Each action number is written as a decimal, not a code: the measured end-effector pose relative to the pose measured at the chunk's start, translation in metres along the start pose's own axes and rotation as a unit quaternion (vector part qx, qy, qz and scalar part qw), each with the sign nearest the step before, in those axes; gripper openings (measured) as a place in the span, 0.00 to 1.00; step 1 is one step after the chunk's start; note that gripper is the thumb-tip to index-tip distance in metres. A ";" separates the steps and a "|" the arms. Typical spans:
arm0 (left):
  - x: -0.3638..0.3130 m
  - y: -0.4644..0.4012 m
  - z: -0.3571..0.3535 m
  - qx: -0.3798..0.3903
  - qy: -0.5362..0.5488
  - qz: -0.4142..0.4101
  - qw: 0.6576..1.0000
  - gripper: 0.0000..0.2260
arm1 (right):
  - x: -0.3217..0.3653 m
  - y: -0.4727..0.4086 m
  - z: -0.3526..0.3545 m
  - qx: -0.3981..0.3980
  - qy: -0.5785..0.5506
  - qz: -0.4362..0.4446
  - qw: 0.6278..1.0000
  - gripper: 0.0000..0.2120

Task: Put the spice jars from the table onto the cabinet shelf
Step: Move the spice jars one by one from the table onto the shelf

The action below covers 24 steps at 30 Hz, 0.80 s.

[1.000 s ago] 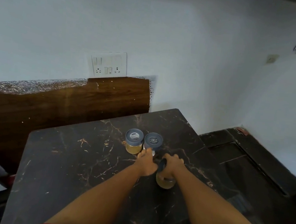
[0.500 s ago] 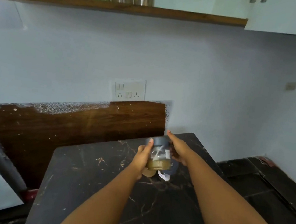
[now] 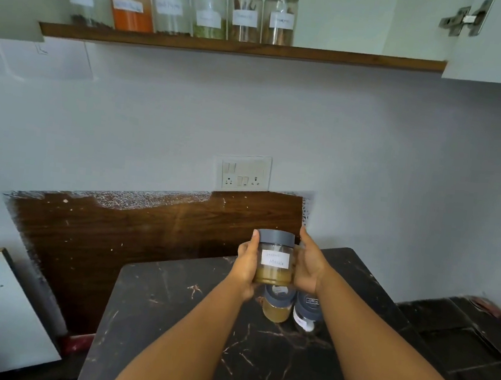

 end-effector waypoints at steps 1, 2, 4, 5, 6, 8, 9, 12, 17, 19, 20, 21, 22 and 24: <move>-0.005 -0.002 0.001 -0.002 0.002 -0.004 1.000 0.26 | 0.002 -0.002 -0.001 -0.004 -0.005 0.009 1.000 0.40; -0.009 -0.004 0.002 -0.002 0.004 -0.009 1.000 0.27 | 0.004 -0.002 -0.005 -0.002 -0.011 0.016 1.000 0.39; -0.017 -0.008 0.002 -0.003 0.003 -0.019 1.000 0.27 | 0.008 -0.002 -0.012 0.009 -0.024 0.030 0.999 0.38; -0.023 -0.006 0.002 -0.008 -0.001 -0.023 1.000 0.26 | 0.011 -0.001 -0.019 0.019 -0.024 0.036 0.999 0.38; -0.028 -0.005 0.002 -0.011 0.000 -0.028 1.000 0.26 | 0.014 0.000 -0.022 0.024 -0.022 0.045 0.998 0.39; -0.038 -0.009 0.003 -0.016 0.007 -0.036 0.999 0.31 | 0.022 0.002 -0.031 0.030 -0.009 0.070 0.997 0.38; -0.042 -0.013 0.004 -0.021 0.013 -0.038 0.999 0.34 | 0.025 0.004 -0.037 0.037 -0.003 0.083 0.996 0.35; -0.055 -0.023 0.008 -0.049 0.045 -0.053 0.996 0.37 | 0.035 0.010 -0.055 0.052 0.039 0.133 0.989 0.32; -0.096 -0.022 -0.004 -0.049 0.101 -0.089 0.990 0.33 | 0.068 0.016 -0.070 -0.001 0.172 0.261 0.950 0.49; -0.131 -0.020 -0.021 -0.018 0.120 -0.127 0.985 0.42 | 0.101 0.030 -0.076 -0.026 0.185 0.320 0.929 0.50; -0.151 -0.021 -0.032 -0.002 0.125 -0.145 0.982 0.45 | 0.121 0.038 -0.083 -0.033 0.192 0.351 0.916 0.49; -0.173 -0.021 -0.044 0.009 0.119 -0.170 0.978 0.46 | 0.144 0.047 -0.090 -0.042 0.202 0.381 0.901 0.50; -0.197 -0.016 -0.057 0.017 0.102 -0.199 0.975 0.44 | 0.169 0.057 -0.099 -0.052 0.217 0.411 0.884 0.51; -0.251 0.000 -0.082 0.005 0.074 -0.261 0.963 0.33 | 0.223 0.079 -0.117 -0.073 0.242 0.469 0.846 0.57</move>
Point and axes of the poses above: each hand's wrist, its own y-axis away from the middle knuckle, its own z-axis out of the back of the hand, x = y × z, the point moved 9 cm from there along -y, towards the middle knuckle, and after that the axes turned 7 degrees about -x, right-handed, at the moved point
